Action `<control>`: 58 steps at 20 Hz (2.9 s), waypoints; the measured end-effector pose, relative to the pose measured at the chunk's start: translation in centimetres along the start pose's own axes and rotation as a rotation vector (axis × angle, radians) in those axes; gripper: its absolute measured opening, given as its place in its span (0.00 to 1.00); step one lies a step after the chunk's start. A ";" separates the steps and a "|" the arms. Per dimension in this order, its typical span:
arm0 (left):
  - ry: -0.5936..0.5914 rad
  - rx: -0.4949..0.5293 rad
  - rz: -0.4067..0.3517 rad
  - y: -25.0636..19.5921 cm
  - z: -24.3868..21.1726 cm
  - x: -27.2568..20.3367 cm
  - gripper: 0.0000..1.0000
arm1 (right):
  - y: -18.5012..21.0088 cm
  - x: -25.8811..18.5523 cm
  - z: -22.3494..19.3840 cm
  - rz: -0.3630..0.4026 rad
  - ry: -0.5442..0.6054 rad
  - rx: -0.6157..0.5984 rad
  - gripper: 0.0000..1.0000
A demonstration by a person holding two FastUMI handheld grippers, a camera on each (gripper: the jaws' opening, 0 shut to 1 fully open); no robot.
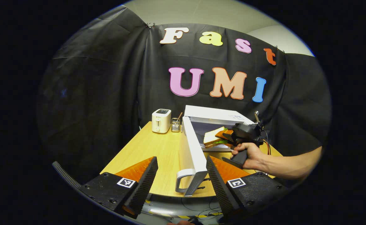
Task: Open the microwave oven with the left hand, put the food in, and close the microwave oven.
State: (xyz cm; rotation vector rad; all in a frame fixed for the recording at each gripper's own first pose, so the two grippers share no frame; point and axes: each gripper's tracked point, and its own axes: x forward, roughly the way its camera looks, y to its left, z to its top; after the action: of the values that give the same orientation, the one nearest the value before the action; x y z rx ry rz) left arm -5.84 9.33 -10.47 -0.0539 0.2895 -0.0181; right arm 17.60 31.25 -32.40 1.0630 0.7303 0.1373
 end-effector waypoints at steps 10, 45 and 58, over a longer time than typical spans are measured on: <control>0.043 -0.071 0.152 5.2 -0.9 -0.9 0.91 | -0.7 9.3 1.5 -0.074 -0.223 0.283 0.31; 0.063 0.012 0.206 6.5 -2.3 -0.7 0.87 | 2.8 -5.5 -0.1 0.040 -0.156 -0.764 0.90; 0.036 0.094 0.185 5.5 -2.8 1.0 0.89 | 8.1 -23.4 8.2 0.134 -0.368 -0.882 0.89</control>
State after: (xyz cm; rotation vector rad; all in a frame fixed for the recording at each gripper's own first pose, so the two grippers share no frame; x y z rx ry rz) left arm -5.65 14.64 -13.74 0.0670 0.3288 0.1515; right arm 6.64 18.93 -12.14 0.2697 0.2048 0.3323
